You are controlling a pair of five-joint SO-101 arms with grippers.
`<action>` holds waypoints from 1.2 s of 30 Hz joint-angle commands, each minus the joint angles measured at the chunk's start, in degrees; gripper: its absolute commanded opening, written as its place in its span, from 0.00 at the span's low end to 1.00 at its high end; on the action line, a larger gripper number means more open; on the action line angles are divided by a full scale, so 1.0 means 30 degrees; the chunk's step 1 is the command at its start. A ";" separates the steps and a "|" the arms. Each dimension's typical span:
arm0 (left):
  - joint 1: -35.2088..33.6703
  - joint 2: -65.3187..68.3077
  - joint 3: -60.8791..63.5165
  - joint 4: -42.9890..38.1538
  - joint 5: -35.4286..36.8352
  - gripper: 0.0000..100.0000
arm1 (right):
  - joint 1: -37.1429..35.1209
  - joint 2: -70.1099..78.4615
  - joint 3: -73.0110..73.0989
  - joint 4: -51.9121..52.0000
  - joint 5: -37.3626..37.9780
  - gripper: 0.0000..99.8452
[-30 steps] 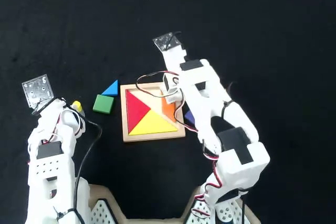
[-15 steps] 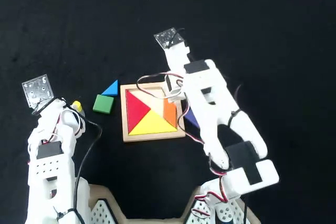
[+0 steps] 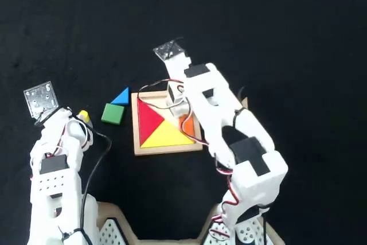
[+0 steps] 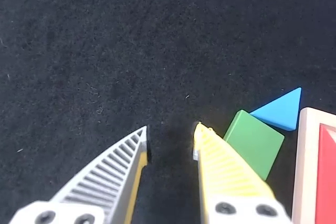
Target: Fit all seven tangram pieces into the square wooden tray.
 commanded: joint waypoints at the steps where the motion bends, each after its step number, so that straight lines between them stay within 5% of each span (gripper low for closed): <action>1: 0.0190 -0.0322 -0.0132 -0.0410 0.0000 0.15 | -0.0147 -0.0454 -0.0161 0.0557 0.0147 0.01; 10: 0.0249 -0.0322 -0.0132 -0.0410 0.0000 0.15 | -0.0029 -0.4000 0.1685 0.0615 0.1201 0.01; 21: 0.0278 -0.0205 -0.0337 -0.0410 0.0059 0.15 | 0.3575 -1.6278 0.8015 -0.0498 -0.0440 0.01; 29: 0.0806 -0.0117 -0.0308 -0.0410 0.0029 0.15 | 0.5011 -1.4813 0.8396 0.0381 -0.0410 0.02; 33: 0.0806 -0.0176 -0.0073 -0.0410 0.0029 0.15 | 0.4952 -1.3084 0.8396 0.0469 -0.0352 0.15; 36: 0.0806 -0.0205 -0.0044 -0.0410 0.0029 0.15 | 0.4923 -1.1707 0.8425 0.0322 0.1231 0.15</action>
